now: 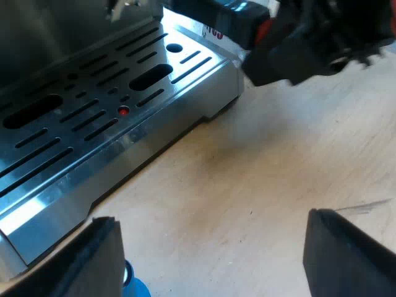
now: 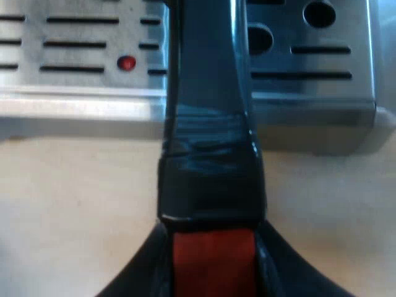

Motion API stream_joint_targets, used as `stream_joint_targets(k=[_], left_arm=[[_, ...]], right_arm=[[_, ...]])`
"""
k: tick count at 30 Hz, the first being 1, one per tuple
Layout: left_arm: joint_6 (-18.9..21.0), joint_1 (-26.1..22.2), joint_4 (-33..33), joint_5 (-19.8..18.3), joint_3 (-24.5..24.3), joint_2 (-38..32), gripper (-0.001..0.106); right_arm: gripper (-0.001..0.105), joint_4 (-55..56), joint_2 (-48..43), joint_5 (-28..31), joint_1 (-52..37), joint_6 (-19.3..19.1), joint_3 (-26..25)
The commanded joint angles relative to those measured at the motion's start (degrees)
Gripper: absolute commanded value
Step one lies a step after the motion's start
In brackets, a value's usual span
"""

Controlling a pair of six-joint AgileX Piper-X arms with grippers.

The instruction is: Grind coffee beans and then tamp

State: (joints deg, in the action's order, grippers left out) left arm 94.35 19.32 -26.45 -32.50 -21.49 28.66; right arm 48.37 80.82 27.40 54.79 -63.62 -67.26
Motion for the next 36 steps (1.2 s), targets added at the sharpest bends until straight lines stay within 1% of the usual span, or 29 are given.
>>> stream_joint_targets(k=[1,9,15,21,29,36], left_arm=[[0.15,0.31,0.59,-0.76,-0.15,0.06,0.063],[0.15,0.31,0.59,-0.76,-0.15,0.06,0.063],[0.15,0.31,0.59,-0.76,-0.15,0.06,0.063],[0.15,0.31,0.59,-0.76,-0.15,0.06,0.063],[0.15,0.31,0.59,-0.76,-0.15,0.06,0.063],[0.15,0.31,0.59,-0.76,-0.15,0.06,0.063]], right_arm=[[0.000,0.98,-2.73,-0.61,0.85,-1.04,-0.42],[0.000,4.74,-5.49,-0.60,0.85,-1.04,0.06],[0.000,4.72,-8.79,-0.72,0.85,-1.04,2.54],[0.000,4.60,-13.22,-1.36,1.85,-1.04,6.19],[0.000,4.60,-18.86,0.78,9.43,-0.56,11.50],[0.000,3.72,-21.09,3.91,15.72,-0.70,14.44]])
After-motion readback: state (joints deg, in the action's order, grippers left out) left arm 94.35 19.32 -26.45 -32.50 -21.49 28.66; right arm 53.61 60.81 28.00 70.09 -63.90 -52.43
